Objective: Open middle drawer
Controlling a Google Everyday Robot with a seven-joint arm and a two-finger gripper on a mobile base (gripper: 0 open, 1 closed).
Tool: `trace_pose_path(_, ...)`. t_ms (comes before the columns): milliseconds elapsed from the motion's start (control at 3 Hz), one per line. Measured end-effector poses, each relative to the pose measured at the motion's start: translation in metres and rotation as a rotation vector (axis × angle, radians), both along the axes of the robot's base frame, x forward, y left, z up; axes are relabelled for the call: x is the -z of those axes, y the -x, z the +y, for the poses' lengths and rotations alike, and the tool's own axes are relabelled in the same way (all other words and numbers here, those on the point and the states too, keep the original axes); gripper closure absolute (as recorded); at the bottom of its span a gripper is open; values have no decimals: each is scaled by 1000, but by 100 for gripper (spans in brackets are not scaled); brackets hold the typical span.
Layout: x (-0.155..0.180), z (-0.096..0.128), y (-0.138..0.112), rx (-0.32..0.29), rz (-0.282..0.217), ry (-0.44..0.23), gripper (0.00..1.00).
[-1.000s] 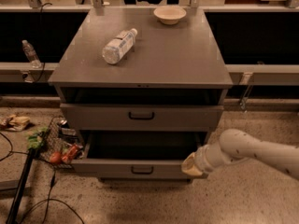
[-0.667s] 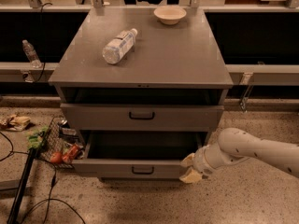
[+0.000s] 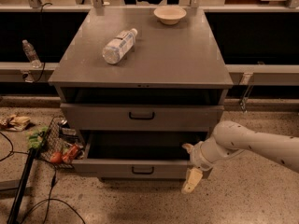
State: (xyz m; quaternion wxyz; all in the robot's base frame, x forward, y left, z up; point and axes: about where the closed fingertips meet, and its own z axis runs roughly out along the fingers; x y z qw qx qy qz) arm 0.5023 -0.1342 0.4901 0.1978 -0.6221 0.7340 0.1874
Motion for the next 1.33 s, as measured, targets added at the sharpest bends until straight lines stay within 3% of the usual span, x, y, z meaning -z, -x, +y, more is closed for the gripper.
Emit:
trace_pose_path(333, 16, 1, -4, -23, 12, 16, 0)
trace_pose_path(1000, 59, -5, -4, 0, 19, 45, 0)
trace_pose_path(1333, 74, -5, -9, 8, 16, 48, 18)
